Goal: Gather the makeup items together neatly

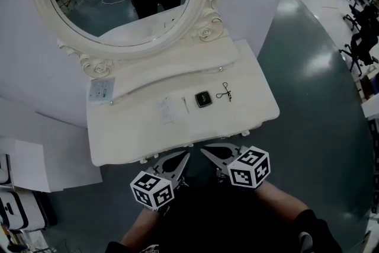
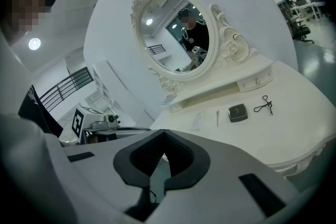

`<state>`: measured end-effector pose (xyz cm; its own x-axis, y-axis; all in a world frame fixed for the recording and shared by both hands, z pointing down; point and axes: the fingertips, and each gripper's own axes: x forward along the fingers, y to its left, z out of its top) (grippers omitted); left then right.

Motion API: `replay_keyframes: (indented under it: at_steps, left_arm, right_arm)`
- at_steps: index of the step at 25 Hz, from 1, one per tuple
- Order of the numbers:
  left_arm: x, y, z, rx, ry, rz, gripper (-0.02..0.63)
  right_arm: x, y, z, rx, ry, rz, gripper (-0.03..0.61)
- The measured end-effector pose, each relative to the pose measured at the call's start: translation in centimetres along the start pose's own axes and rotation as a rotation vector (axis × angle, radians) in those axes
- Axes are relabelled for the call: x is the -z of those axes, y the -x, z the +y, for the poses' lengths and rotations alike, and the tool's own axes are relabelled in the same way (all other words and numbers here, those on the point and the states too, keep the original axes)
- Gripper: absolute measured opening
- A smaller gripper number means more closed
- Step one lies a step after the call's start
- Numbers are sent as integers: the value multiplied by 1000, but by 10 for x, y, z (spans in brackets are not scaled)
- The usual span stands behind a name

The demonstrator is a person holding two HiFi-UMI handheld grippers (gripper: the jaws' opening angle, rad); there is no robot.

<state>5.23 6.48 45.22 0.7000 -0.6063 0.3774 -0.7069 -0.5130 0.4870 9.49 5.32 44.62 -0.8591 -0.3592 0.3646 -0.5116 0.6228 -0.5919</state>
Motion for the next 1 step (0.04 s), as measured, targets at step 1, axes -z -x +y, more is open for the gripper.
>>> replay_keyframes:
  at_steps: [1]
  left_arm:
    - [0, -1, 1, 2, 0, 1, 8]
  right_arm:
    - [0, -1, -1, 1, 0, 1, 29]
